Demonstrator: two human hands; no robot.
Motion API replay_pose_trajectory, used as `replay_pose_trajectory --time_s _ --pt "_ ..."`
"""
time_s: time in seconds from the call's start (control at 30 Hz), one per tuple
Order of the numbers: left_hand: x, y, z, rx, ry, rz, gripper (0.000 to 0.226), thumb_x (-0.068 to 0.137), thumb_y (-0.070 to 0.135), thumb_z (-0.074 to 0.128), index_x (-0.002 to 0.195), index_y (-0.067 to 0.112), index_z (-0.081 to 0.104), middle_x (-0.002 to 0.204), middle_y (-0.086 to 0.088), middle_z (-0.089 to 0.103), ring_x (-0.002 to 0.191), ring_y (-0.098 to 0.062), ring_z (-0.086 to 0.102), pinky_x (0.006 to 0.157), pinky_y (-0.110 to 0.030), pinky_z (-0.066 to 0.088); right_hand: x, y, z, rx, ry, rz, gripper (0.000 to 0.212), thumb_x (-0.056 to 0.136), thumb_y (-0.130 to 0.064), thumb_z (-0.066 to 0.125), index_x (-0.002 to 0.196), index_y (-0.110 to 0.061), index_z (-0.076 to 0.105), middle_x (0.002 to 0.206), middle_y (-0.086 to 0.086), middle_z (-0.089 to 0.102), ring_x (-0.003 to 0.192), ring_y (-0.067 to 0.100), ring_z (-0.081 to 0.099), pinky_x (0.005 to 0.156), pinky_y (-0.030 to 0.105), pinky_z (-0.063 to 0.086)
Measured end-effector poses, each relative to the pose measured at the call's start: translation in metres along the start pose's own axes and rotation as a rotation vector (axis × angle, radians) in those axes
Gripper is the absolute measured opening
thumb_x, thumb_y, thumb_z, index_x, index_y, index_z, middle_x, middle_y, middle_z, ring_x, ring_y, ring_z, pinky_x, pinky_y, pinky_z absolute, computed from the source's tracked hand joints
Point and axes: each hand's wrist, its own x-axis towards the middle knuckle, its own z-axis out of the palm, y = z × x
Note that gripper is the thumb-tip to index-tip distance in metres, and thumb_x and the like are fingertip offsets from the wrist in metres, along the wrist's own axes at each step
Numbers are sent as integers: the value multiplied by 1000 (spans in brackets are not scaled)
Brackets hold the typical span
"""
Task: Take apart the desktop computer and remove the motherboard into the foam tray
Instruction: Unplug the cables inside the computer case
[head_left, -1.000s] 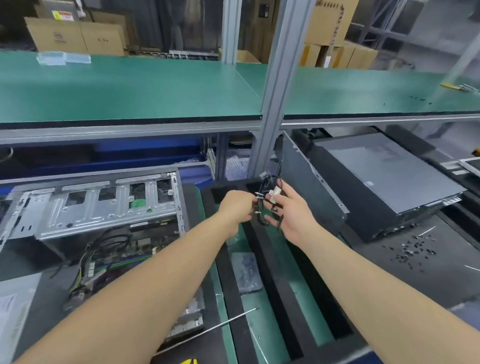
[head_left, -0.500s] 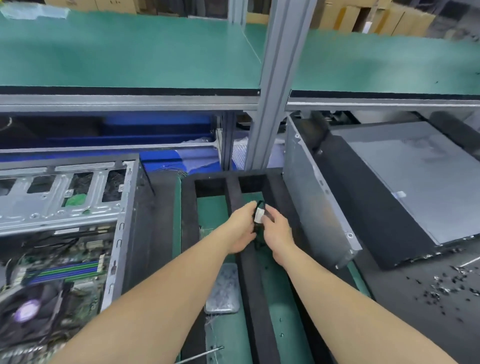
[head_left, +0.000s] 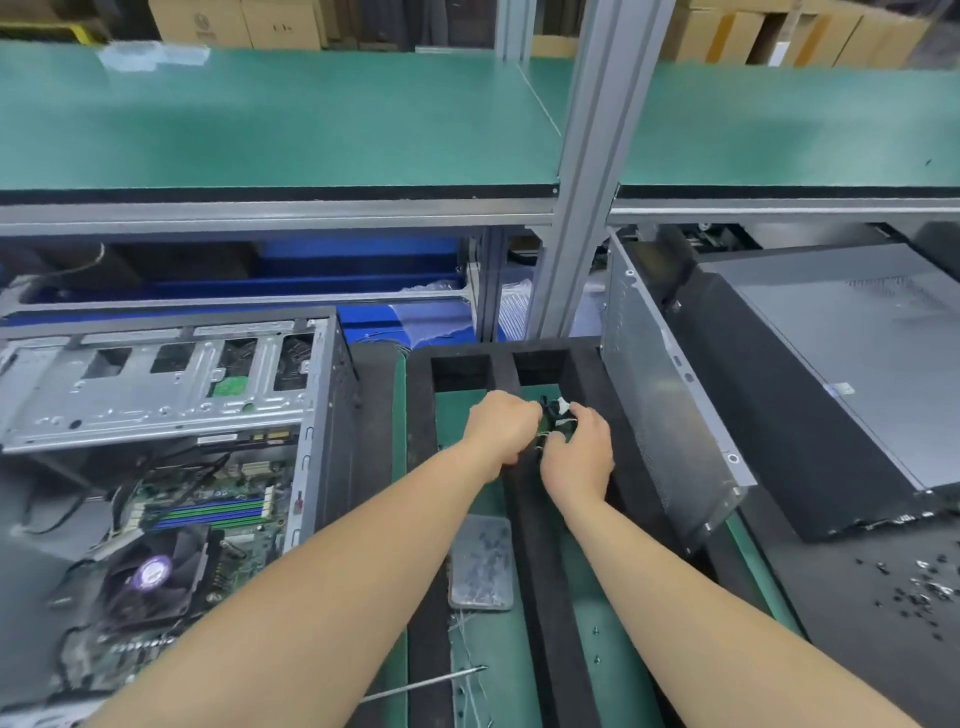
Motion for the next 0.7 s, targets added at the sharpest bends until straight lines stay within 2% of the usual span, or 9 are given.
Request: replay_pose_trajectory --time_s 0.07,0.13,0.23,0.33,0.43,0.47,0.57,0.63,0.7 --pt "-19 11 -25 51 36 126 19 92 24 62 94 13 78 98 -8 78 95 -28 74 86 -45 62 -17 -30 -3 112 11 -115 42 101 -6 53 139 -21 59 142 1 57 128 21 55 108 38 45" --pt "-41 24 -59 66 101 246 17 91 26 63 89 24 79 85 5 79 85 -17 75 82 -40 63 -38 -68 -4 194 4 -250 34 98 -3 53 124 -22 66 125 -4 64 112 13 59 96 33 50" --pt "-76 36 -124 56 230 395 20 90 24 59 85 27 78 74 9 77 66 -9 75 63 -30 62 -72 -132 4 281 -39 -417 30 94 -2 52 105 -24 68 105 -7 70 95 9 64 82 27 52" --pt "-115 30 -202 76 361 474 17 86 20 62 79 24 76 69 7 75 59 -13 74 48 -27 57 -114 -188 27 317 -148 -559 25 95 -5 55 100 -25 69 95 -13 72 87 1 65 73 16 50" --pt "-147 3 -281 100 451 444 15 82 17 65 73 20 76 65 -1 75 59 -19 74 49 -30 57 -157 -229 63 261 -262 -665 16 97 -13 59 101 -25 70 89 -14 71 82 0 65 66 9 47" --pt "-155 -9 -305 107 471 413 15 82 15 64 73 17 76 65 -3 75 60 -22 73 53 -33 59 -171 -239 76 228 -317 -679 15 97 -15 60 99 -26 70 88 -12 71 80 1 65 65 11 46" --pt "-166 -50 -367 145 464 273 20 86 8 59 76 7 75 70 -11 75 65 -29 73 62 -37 59 -205 -252 117 129 -480 -657 15 95 -17 59 95 -21 74 85 -1 75 82 20 73 77 34 58" --pt "-165 -76 -395 244 379 203 22 90 5 57 83 4 77 74 -13 77 71 -30 75 70 -39 64 -215 -252 142 26 -562 -589 21 95 -16 57 94 -10 77 86 10 77 84 31 74 83 49 61" --pt "-159 -99 -411 412 213 191 27 94 2 52 94 5 79 86 -11 79 82 -25 77 81 -39 64 -214 -247 162 -185 -655 -522 29 98 -14 52 96 0 77 90 19 77 88 37 74 85 53 60"
